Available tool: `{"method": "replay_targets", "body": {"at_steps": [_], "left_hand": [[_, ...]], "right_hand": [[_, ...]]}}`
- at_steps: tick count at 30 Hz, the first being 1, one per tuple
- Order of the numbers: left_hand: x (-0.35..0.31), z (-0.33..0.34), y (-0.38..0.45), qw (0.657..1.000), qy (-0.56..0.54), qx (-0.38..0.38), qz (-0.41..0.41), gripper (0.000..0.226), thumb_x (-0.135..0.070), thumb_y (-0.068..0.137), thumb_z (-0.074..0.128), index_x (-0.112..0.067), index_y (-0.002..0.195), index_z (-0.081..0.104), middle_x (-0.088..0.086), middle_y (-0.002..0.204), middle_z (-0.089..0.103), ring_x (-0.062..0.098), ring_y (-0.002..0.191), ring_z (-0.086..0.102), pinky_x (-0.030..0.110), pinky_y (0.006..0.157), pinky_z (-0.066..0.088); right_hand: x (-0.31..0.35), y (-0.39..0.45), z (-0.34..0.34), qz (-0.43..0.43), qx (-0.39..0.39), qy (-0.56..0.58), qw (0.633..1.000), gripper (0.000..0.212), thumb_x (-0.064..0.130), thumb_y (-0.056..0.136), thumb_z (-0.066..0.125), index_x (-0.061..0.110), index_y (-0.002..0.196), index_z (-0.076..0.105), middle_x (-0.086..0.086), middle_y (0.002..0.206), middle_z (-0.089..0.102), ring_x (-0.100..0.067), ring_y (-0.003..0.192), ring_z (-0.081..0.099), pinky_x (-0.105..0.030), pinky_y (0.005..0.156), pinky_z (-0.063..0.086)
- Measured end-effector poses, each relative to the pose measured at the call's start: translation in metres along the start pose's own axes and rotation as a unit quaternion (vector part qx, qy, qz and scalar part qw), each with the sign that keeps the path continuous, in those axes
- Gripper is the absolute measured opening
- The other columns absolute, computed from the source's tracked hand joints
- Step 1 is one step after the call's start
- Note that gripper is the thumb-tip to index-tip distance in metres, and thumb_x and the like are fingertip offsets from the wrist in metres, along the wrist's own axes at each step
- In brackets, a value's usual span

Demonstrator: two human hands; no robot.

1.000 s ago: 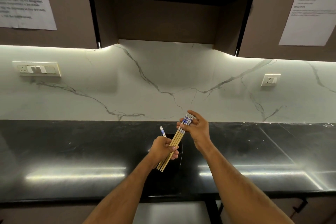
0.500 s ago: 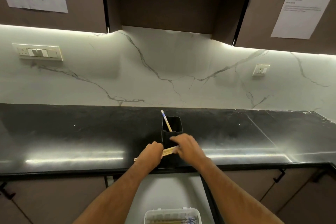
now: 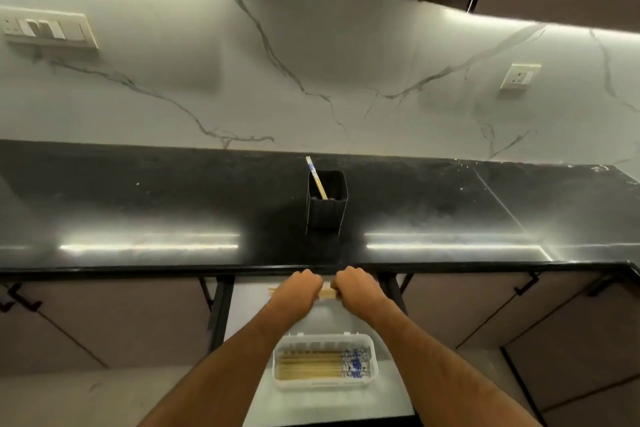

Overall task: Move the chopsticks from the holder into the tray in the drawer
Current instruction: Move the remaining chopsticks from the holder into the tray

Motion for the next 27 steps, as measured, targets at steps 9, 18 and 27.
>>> {"method": "replay_targets", "body": {"at_steps": [9, 18, 27], "left_hand": [[0.017, 0.081, -0.033, 0.997, -0.070, 0.007, -0.018, 0.012, -0.015, 0.093, 0.062, -0.015, 0.095, 0.074, 0.006, 0.091, 0.072, 0.024, 0.083, 0.069, 0.036, 0.083, 0.060], [0.021, 0.147, -0.044, 0.989, -0.137, 0.002, -0.047, 0.019, -0.014, 0.100, 0.050, -0.018, 0.108, 0.067, 0.006, 0.105, 0.068, 0.020, 0.091, 0.066, 0.030, 0.083, 0.058], [0.036, 0.191, -0.024, 0.974, -0.197, 0.054, -0.095, 0.023, 0.000, 0.099, 0.048, -0.001, 0.108, 0.068, 0.021, 0.116, 0.065, 0.037, 0.108, 0.062, 0.042, 0.090, 0.053]], "right_hand": [[-0.029, -0.027, 0.094, 0.041, 0.042, 0.051, 0.997, 0.016, 0.017, 0.096, 0.062, 0.012, 0.090, 0.076, -0.006, 0.081, 0.069, -0.020, 0.071, 0.064, -0.029, 0.069, 0.054], [-0.029, -0.028, 0.166, 0.030, 0.083, 0.046, 0.995, 0.017, 0.018, 0.096, 0.066, 0.014, 0.109, 0.075, -0.006, 0.102, 0.072, -0.021, 0.082, 0.068, -0.030, 0.081, 0.059], [-0.037, -0.014, 0.211, 0.036, 0.126, 0.061, 0.989, 0.017, 0.017, 0.097, 0.064, 0.017, 0.109, 0.076, -0.005, 0.106, 0.070, -0.021, 0.095, 0.068, -0.032, 0.095, 0.056]]}}
Point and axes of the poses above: each hand's wrist, its own y-axis towards the middle knuckle, its own z-axis out of the palm, x = y × z, the point moved 7 cm from there along y, towards the middle knuckle
